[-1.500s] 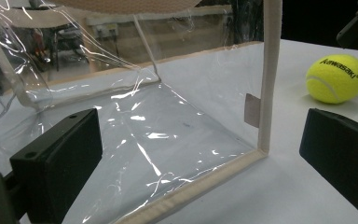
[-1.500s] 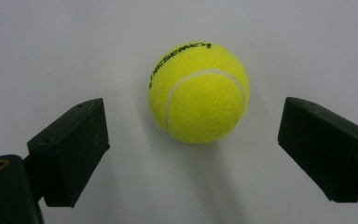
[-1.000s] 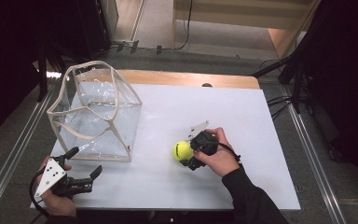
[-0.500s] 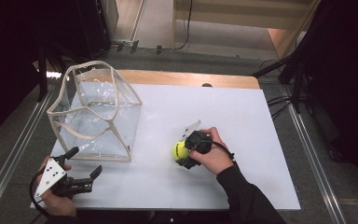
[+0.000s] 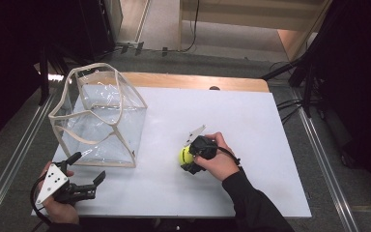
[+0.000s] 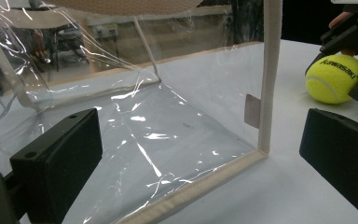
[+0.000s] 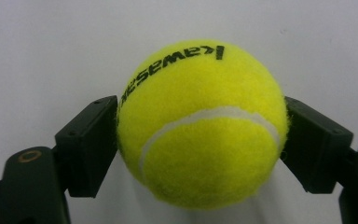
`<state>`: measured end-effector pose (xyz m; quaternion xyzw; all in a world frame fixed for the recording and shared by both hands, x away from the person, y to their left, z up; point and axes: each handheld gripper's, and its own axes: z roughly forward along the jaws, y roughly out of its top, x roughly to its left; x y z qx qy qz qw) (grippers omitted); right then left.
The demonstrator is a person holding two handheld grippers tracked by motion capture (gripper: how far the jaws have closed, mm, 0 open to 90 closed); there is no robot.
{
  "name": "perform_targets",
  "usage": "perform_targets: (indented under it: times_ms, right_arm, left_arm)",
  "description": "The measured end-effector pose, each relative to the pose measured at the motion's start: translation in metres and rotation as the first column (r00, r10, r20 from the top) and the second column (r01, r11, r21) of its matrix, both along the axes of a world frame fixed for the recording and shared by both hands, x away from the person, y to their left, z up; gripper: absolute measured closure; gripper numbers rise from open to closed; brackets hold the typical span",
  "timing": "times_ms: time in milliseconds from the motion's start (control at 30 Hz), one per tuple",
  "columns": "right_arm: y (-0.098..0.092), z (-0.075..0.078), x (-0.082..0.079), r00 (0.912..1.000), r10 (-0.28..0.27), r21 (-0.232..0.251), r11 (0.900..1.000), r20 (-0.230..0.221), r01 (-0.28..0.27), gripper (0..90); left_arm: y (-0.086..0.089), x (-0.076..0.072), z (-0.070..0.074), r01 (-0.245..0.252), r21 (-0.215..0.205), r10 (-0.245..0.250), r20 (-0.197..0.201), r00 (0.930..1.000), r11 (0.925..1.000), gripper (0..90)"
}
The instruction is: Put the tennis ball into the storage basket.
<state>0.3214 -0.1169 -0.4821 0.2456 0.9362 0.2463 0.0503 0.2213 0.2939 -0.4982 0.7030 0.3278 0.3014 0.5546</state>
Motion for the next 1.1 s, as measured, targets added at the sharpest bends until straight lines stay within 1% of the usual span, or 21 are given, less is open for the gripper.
perform_targets:
  times_ms: [67, 233, 367, 467, 500, 667, 700, 800, 900, 1033, 1067, 1100]
  right_arm:
    - [0.000, 0.001, 0.000, 1.0000, -0.003, 0.000, 1.000, 0.005, 0.003, 22.8]
    - [0.000, 0.003, 0.000, 0.9999, -0.012, -0.009, 1.000, -0.005, 0.012, 23.6]
    - [0.000, 0.003, 0.001, 1.0000, -0.003, -0.010, 1.000, 0.003, 0.003, 23.8]
    - [0.001, 0.005, 0.001, 0.9999, -0.013, -0.011, 1.000, -0.002, 0.013, 23.9]
    - [0.002, 0.005, 0.002, 1.0000, -0.008, -0.009, 1.000, 0.002, 0.008, 23.9]
    - [0.007, 0.007, 0.004, 1.0000, 0.003, -0.008, 1.000, 0.001, -0.003, 24.0]
    - [0.008, 0.008, 0.003, 1.0000, -0.008, -0.012, 1.000, -0.001, 0.008, 24.0]
    - [0.011, 0.011, 0.005, 1.0000, 0.003, -0.006, 1.000, 0.004, -0.003, 24.0]
    - [0.017, 0.016, 0.007, 0.9999, 0.003, 0.001, 1.000, 0.013, -0.003, 24.0]
    - [0.021, 0.019, 0.008, 0.9998, 0.017, -0.004, 1.000, 0.010, -0.017, 24.0]
    - [0.022, 0.020, 0.008, 1.0000, 0.006, -0.004, 1.000, 0.006, -0.006, 24.1]
    - [0.025, 0.020, 0.009, 0.9998, 0.014, 0.000, 1.000, 0.014, -0.014, 24.0]
  left_arm:
    - [0.000, 0.000, 0.000, 0.000, 0.001, 0.000, 0.000, 1.0000, 1.0000, 0.0]
    - [0.001, 0.000, 0.000, 0.001, 0.002, -0.001, 0.001, 1.0000, 1.0000, 0.0]
    - [0.001, 0.000, 0.000, 0.001, 0.001, -0.001, 0.000, 1.0000, 1.0000, 0.0]
    - [0.001, 0.000, 0.000, 0.000, 0.001, 0.000, 0.000, 1.0000, 1.0000, 0.0]
    - [0.001, 0.000, 0.000, 0.000, 0.001, 0.000, 0.000, 1.0000, 1.0000, 0.0]
    - [0.001, 0.000, 0.000, -0.002, 0.001, 0.002, 0.001, 1.0000, 1.0000, 0.0]
    - [0.001, 0.000, 0.000, -0.003, 0.000, 0.003, 0.001, 1.0000, 1.0000, 0.0]
    - [0.001, 0.000, 0.000, -0.001, -0.009, 0.001, 0.005, 1.0000, 1.0000, 0.0]
    - [0.001, 0.000, 0.000, -0.002, -0.010, 0.002, 0.004, 1.0000, 0.9999, 0.0]
    - [0.001, 0.000, 0.000, -0.001, -0.010, 0.001, 0.005, 1.0000, 1.0000, 0.0]
    - [0.001, 0.000, 0.000, 0.000, -0.009, 0.000, 0.004, 1.0000, 1.0000, 0.0]
    - [0.001, 0.000, 0.000, 0.000, -0.009, 0.000, 0.004, 1.0000, 1.0000, 0.0]
